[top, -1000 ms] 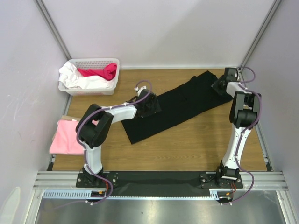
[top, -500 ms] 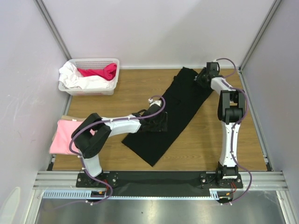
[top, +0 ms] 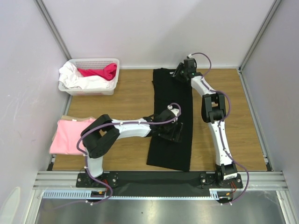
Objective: Fold and stack the t-shirts
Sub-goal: Fold the tshirt
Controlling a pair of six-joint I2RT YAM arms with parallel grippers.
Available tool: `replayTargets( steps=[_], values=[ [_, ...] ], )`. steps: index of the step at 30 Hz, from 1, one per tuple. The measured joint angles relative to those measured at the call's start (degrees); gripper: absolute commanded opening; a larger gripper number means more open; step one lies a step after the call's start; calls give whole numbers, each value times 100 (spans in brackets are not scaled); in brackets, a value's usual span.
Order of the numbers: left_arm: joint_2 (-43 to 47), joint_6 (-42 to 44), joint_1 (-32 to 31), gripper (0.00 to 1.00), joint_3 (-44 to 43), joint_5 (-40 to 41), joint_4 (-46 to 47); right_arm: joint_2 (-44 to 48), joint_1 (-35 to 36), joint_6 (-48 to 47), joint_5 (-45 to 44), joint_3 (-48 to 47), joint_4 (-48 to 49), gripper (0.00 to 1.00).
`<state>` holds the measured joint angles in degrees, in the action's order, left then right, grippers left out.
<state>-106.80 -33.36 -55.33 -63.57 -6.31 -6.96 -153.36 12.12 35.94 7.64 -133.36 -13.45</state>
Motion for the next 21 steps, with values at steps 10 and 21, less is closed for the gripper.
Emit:
replayTargets(
  steps=[10,21],
  values=[
    [-249,149,-256,77,-297,-433,33,-85,319,111,260,-81,92,47],
    [-50,229,-142,84,-544,-293,-898,57,162,22,1241,-474,-184,73]
  ],
)
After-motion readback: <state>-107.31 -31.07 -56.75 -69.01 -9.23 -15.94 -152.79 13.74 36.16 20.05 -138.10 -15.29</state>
